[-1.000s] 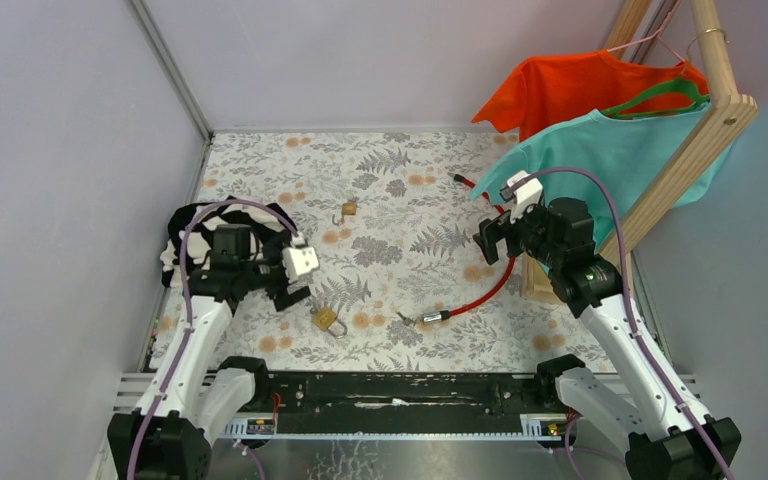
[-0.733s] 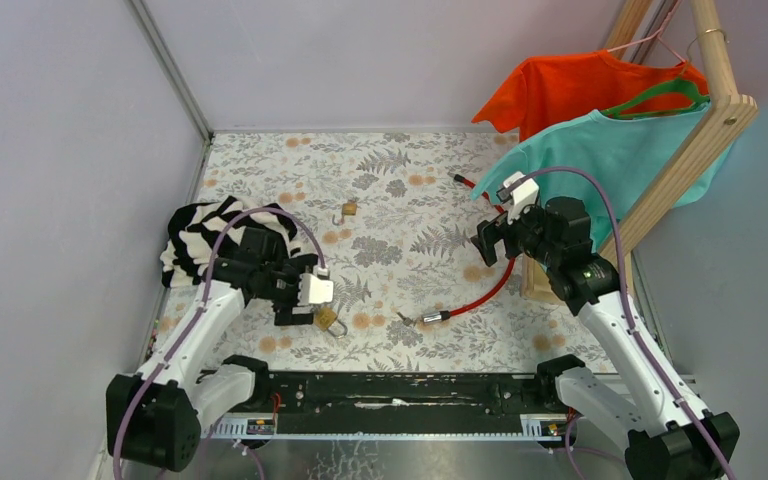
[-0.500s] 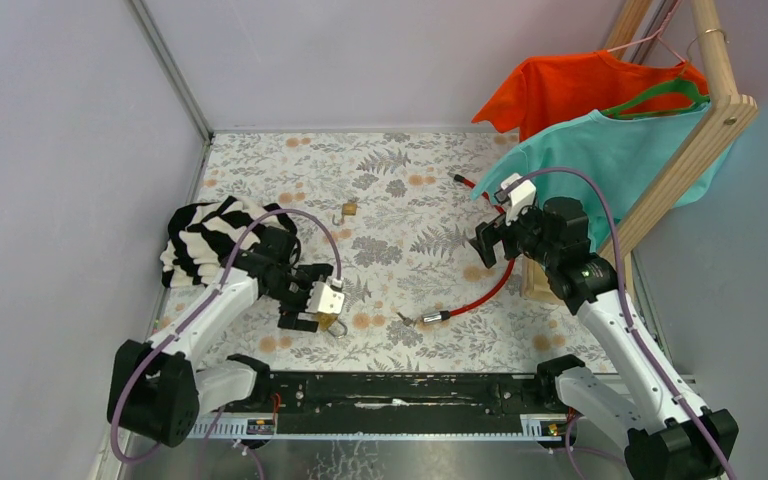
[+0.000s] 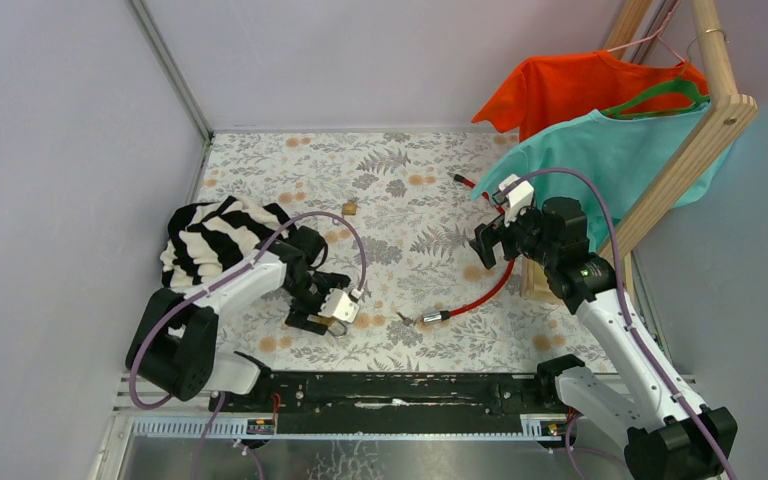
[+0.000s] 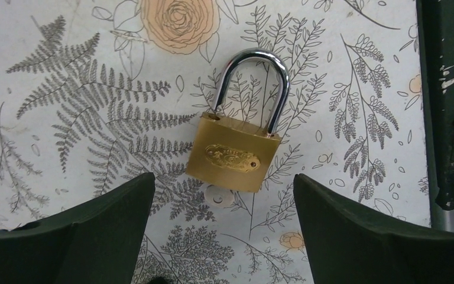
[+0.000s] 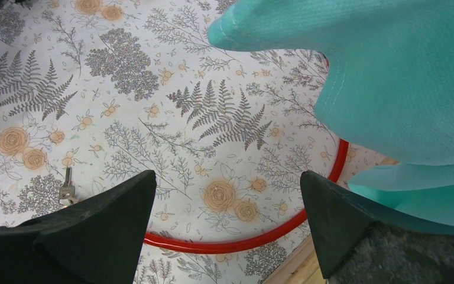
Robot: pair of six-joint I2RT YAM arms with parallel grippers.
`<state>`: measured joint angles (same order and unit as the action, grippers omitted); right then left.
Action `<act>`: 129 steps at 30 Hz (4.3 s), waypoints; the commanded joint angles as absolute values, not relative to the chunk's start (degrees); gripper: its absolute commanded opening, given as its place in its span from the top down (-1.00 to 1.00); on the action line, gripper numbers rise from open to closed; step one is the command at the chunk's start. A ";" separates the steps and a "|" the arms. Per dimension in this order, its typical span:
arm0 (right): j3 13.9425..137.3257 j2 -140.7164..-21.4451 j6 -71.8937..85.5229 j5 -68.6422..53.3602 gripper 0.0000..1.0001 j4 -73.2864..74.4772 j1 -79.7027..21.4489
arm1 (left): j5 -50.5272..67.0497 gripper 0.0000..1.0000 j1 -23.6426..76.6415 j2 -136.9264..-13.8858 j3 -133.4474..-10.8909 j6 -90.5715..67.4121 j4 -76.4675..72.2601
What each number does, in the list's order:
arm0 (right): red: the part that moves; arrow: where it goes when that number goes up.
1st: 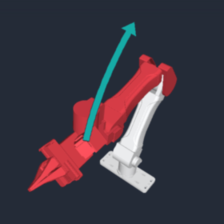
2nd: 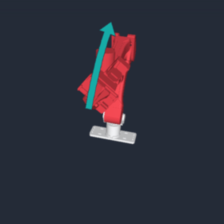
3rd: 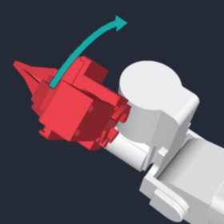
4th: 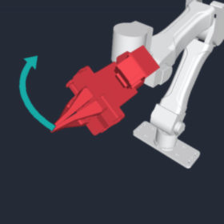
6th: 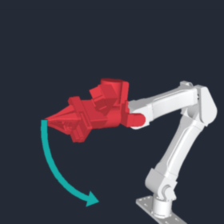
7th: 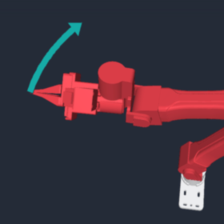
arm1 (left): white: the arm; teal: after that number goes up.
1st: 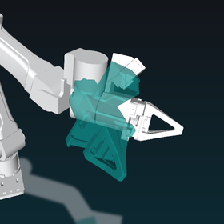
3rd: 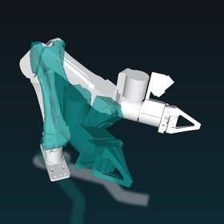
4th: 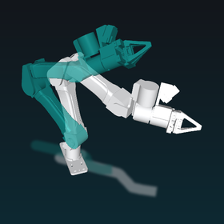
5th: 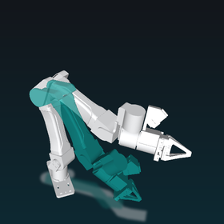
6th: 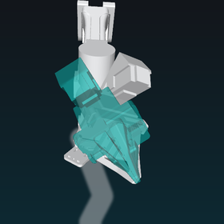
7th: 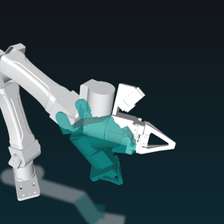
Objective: Lock with the key
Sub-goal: Pick up the lock from the center of the board, then lock the lock.
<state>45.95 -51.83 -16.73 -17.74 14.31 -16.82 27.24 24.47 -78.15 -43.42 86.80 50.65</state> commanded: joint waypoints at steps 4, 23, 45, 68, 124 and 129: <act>45.74 -52.30 -17.74 -19.43 -0.98 12.15 -16.66 | 23.77 -0.79 27.62 -79.86 -42.84 88.04 47.49; 46.00 -52.93 -17.32 -19.34 -0.98 12.02 -16.62 | 22.19 0.32 31.62 -78.72 -37.96 81.76 40.52; 53.10 -64.09 -30.72 -49.50 -0.94 14.55 -28.16 | 46.38 1.00 32.00 -72.39 -55.85 36.11 21.01; 58.05 -70.77 -38.99 -43.97 -0.36 17.05 -39.76 | 48.04 1.00 33.05 -73.21 -55.53 29.59 19.27; 54.41 -66.69 -9.15 -51.94 1.00 -1.51 -31.95 | 55.91 -0.71 31.96 -71.99 -47.80 19.16 1.99; 53.68 -66.97 -7.38 -53.78 1.00 -3.38 -31.34 | 56.09 -0.57 31.99 -73.58 -50.24 16.80 0.77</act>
